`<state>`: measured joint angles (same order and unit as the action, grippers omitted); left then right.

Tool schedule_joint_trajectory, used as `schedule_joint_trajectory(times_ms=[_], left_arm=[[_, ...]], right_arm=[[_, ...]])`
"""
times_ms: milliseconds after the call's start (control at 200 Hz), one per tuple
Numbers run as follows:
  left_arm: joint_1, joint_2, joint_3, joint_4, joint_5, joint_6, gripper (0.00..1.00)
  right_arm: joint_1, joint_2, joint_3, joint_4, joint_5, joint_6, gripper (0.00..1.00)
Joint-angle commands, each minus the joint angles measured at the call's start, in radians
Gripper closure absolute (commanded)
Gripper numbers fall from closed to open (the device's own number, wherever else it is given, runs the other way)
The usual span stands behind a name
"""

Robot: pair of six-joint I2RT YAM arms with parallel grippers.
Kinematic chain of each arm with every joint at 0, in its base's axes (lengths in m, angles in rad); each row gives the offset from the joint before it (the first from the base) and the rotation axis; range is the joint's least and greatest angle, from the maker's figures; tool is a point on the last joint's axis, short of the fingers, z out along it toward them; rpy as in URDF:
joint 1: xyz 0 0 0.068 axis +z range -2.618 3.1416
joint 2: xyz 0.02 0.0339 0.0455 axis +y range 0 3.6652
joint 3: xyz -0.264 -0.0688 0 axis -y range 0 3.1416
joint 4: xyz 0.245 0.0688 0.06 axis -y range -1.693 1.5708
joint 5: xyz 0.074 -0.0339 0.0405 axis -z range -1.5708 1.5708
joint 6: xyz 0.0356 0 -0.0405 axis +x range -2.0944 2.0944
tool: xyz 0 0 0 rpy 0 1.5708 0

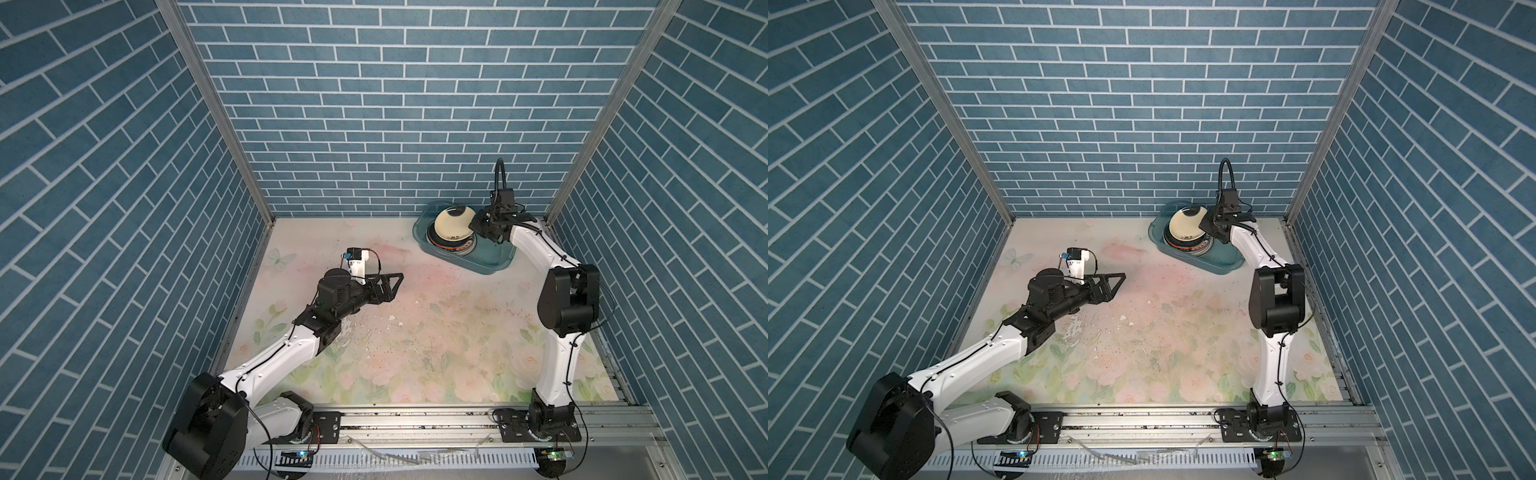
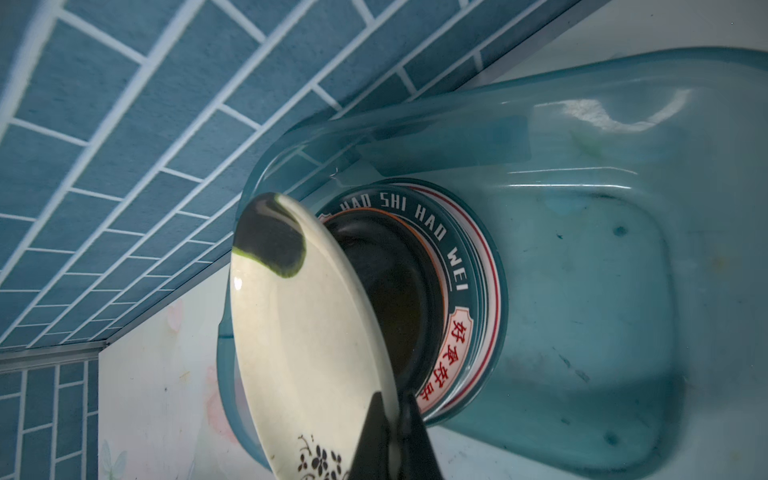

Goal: Place the plates into the plastic bin on the countertop
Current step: 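Carry the cream plate to the bin with the right gripper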

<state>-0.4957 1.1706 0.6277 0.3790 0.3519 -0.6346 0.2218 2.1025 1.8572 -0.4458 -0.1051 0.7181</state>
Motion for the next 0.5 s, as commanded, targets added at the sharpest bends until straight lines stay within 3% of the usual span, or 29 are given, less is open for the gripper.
schedule_joint_trajectory(times_ms=[0, 220, 410, 450, 495], left_arm=[[0.004, -0.015, -0.013, 0.0, -0.016, 0.026, 0.0], [0.007, -0.007, -0.011, -0.012, -0.028, 0.033, 0.01], [0.016, 0.003, 0.001, -0.031, -0.028, 0.037, 0.0], [0.017, 0.005, 0.004, -0.031, -0.025, 0.038, 0.0], [0.019, 0.007, 0.004, -0.032, -0.022, 0.038, 0.01]], right_arm=[[-0.006, 0.06, 0.093, -0.026, -0.034, 0.041, 1.0], [-0.007, 0.195, 0.244, -0.091, -0.075, 0.05, 1.0], [-0.007, 0.216, 0.247, -0.105, -0.091, 0.051, 1.0], [-0.007, 0.221, 0.249, -0.102, -0.12, 0.052, 0.84], [-0.007, 0.231, 0.262, -0.105, -0.156, 0.054, 0.74]])
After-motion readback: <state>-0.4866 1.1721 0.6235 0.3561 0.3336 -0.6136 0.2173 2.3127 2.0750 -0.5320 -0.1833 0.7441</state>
